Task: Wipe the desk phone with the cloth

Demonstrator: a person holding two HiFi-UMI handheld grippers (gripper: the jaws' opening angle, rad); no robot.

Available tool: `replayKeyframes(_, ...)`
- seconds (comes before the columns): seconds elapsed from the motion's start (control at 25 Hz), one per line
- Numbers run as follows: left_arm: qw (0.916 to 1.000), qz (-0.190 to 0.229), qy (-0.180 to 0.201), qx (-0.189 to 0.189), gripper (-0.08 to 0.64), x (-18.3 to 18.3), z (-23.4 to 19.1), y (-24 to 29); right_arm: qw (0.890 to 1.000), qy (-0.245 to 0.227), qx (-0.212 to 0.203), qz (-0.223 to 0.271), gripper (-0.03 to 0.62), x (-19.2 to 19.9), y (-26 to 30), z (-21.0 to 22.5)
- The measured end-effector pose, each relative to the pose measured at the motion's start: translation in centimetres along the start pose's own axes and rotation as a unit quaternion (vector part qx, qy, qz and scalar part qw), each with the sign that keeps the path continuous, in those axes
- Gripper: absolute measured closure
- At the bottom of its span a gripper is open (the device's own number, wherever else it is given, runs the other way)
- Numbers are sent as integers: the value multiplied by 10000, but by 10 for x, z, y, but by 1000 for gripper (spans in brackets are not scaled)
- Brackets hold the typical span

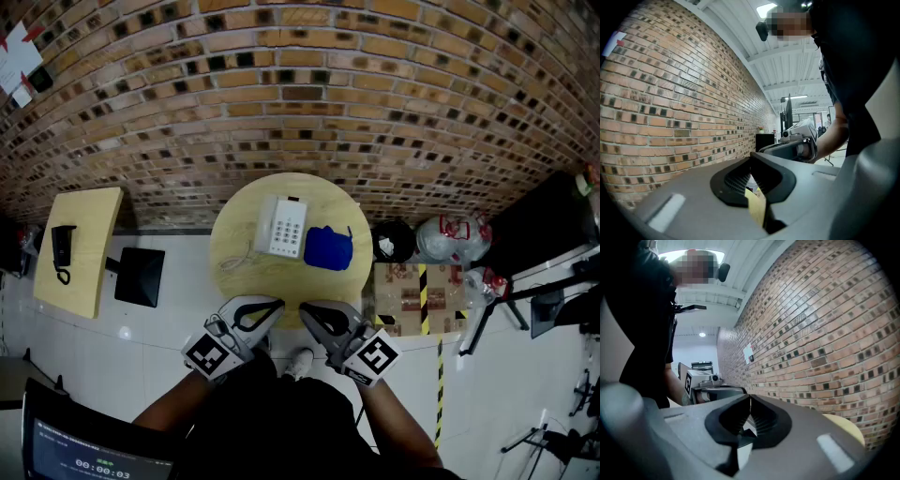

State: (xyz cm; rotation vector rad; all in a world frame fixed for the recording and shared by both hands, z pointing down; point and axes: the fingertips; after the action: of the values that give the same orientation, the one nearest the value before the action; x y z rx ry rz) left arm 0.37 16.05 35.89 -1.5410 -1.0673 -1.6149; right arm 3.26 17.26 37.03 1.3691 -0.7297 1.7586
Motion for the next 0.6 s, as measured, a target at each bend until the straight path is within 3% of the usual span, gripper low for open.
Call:
replayKeyframes(0.24,9999,-35,-54,130,558,16,-39,26,9996,-60,137,-232,588,13,23,42)
replayKeyframes(0.44,9993,-111,-103,343,558,32,-67,49,9968,-95,507,-611,577,43,37,95)
replayKeyframes(0.6,9988,-176,-200,420,558,43,-90,61,9890,132,752,-1263,480,92,46,153)
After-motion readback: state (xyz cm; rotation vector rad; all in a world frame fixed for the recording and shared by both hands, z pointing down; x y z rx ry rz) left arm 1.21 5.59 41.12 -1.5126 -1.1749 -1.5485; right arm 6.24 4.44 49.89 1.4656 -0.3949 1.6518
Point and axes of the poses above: the fingertips, and each gripper's own axes: y forward along the fingers, z to its right, x out of its underside, and after that the axes turned 4 degrees about -x, right-handed
